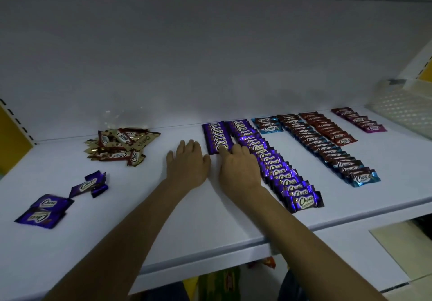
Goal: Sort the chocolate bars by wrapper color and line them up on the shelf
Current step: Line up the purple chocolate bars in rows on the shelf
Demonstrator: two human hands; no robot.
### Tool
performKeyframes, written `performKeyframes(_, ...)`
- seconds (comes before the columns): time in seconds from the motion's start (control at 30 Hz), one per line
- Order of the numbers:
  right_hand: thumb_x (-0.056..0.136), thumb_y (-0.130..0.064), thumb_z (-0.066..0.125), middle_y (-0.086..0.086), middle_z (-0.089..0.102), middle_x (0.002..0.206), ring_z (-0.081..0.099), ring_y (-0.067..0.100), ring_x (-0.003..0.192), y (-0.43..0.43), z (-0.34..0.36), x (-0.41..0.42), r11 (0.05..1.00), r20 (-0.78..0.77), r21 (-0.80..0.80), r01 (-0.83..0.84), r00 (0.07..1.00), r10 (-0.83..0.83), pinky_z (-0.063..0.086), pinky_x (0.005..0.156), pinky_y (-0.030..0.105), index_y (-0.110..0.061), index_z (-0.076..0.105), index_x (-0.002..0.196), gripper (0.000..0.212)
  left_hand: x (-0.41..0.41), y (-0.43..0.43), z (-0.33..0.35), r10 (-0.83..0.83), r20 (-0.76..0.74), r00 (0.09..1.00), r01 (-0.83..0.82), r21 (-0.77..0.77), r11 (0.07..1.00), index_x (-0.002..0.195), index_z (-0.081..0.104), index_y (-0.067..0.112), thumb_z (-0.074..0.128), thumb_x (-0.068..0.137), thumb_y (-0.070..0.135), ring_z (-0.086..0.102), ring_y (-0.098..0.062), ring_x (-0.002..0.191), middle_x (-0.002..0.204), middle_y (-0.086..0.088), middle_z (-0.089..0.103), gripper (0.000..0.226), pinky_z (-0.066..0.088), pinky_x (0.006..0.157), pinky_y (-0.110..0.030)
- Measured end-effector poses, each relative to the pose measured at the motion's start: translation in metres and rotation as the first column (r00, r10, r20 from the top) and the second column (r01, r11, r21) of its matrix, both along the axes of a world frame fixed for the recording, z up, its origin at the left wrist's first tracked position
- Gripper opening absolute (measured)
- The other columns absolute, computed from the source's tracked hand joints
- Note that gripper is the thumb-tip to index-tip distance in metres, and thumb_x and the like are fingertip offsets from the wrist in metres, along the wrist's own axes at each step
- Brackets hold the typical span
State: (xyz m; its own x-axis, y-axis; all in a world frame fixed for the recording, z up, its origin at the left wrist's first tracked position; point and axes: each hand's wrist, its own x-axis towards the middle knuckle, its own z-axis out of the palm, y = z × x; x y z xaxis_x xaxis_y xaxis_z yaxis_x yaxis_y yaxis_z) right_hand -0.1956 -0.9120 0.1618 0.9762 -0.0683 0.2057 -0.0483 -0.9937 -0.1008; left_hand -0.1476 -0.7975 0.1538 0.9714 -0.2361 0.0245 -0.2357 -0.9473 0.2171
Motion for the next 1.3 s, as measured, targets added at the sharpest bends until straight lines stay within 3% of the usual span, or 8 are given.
performKeyframes(0.1, 0.097, -0.023, 0.037, 0.013, 0.045, 0.133, 0.042, 0.028, 0.121, -0.001, -0.001, 0.004, 1.000, -0.031, -0.006, 0.022, 0.999, -0.022, 0.035, 0.097, 0.037, -0.016, 0.035, 0.140, 0.044, 0.005, -0.005, -0.001, -0.012, -0.051, 0.999, 0.016, 0.063, 0.998, 0.152, 0.014, 0.010, 0.021, 0.104, 0.036, 0.002, -0.023, 0.149, 0.162, -0.004, 0.007, 0.055, 0.007, 0.116, -0.054)
performKeyframes(0.33, 0.096, -0.022, 0.037, 0.012, 0.045, 0.132, 0.042, 0.029, 0.120, -0.003, -0.003, 0.005, 0.999, -0.025, 0.025, 0.039, 0.999, -0.038, 0.033, 0.098, 0.038, -0.018, 0.039, 0.138, 0.042, 0.009, -0.014, -0.001, -0.016, -0.075, 0.997, 0.024, 0.107, 0.994, 0.154, 0.008, 0.014, 0.018, 0.104, 0.036, -0.002, -0.025, 0.149, 0.162, -0.002, 0.001, 0.055, 0.005, 0.114, -0.061)
performKeyframes(0.63, 0.097, -0.021, 0.035, 0.012, 0.046, 0.130, 0.042, 0.029, 0.119, -0.004, -0.007, 0.007, 0.996, 0.011, 0.072, 0.049, 0.999, -0.050, 0.033, 0.096, 0.036, -0.016, 0.040, 0.136, 0.040, 0.004, -0.015, -0.006, -0.009, -0.019, 1.000, 0.011, 0.076, 0.997, 0.153, 0.012, 0.019, 0.020, 0.103, 0.038, 0.002, -0.023, 0.149, 0.162, -0.002, 0.006, 0.054, 0.005, 0.116, -0.054)
performKeyframes(0.77, 0.099, -0.021, 0.032, 0.012, 0.046, 0.129, 0.042, 0.028, 0.118, -0.002, -0.007, 0.007, 0.998, 0.030, 0.059, 0.035, 0.999, -0.037, 0.033, 0.096, 0.036, -0.015, 0.041, 0.135, 0.037, 0.004, -0.014, -0.006, 0.003, 0.046, 0.999, -0.002, -0.017, 1.000, 0.150, 0.021, 0.012, 0.027, 0.103, 0.035, 0.015, -0.023, 0.147, 0.158, -0.006, 0.021, 0.053, 0.011, 0.116, -0.049)
performKeyframes(0.93, 0.095, -0.015, 0.040, 0.012, 0.048, 0.131, 0.044, 0.027, 0.119, -0.002, -0.001, 0.001, 0.993, 0.058, 0.120, 0.014, 0.998, -0.021, 0.034, 0.096, 0.035, -0.013, 0.035, 0.139, 0.045, -0.003, 0.003, 0.004, -0.043, 0.057, 0.997, 0.058, -0.302, 0.952, 0.149, 0.025, 0.005, 0.044, 0.100, 0.025, 0.028, -0.026, 0.141, 0.153, -0.013, 0.032, 0.057, 0.020, 0.114, -0.034)
performKeyframes(1.1, 0.093, -0.014, 0.045, 0.012, 0.058, 0.124, 0.051, 0.030, 0.113, 0.023, 0.007, -0.007, 0.966, 0.147, 0.203, -0.160, 0.980, 0.131, 0.040, 0.092, 0.034, -0.010, 0.052, 0.129, 0.037, -0.034, 0.055, 0.013, -0.049, 0.256, 0.965, 0.106, -0.210, 0.972, 0.134, 0.054, 0.011, 0.046, 0.097, 0.031, 0.046, -0.025, 0.129, 0.138, -0.008, 0.054, 0.042, 0.034, 0.108, -0.038)
performKeyframes(1.3, 0.097, -0.016, 0.038, 0.005, 0.063, 0.116, 0.056, 0.022, 0.103, 0.095, 0.004, -0.016, 0.864, 0.134, 0.264, -0.429, 0.903, 0.408, 0.044, 0.088, 0.031, -0.016, 0.059, 0.122, 0.033, -0.079, 0.130, 0.015, 0.175, 0.355, 0.918, -0.123, -0.164, 0.979, 0.127, 0.061, 0.016, 0.055, 0.093, 0.035, 0.049, -0.029, 0.125, 0.132, -0.008, 0.059, 0.039, 0.033, 0.107, -0.046)
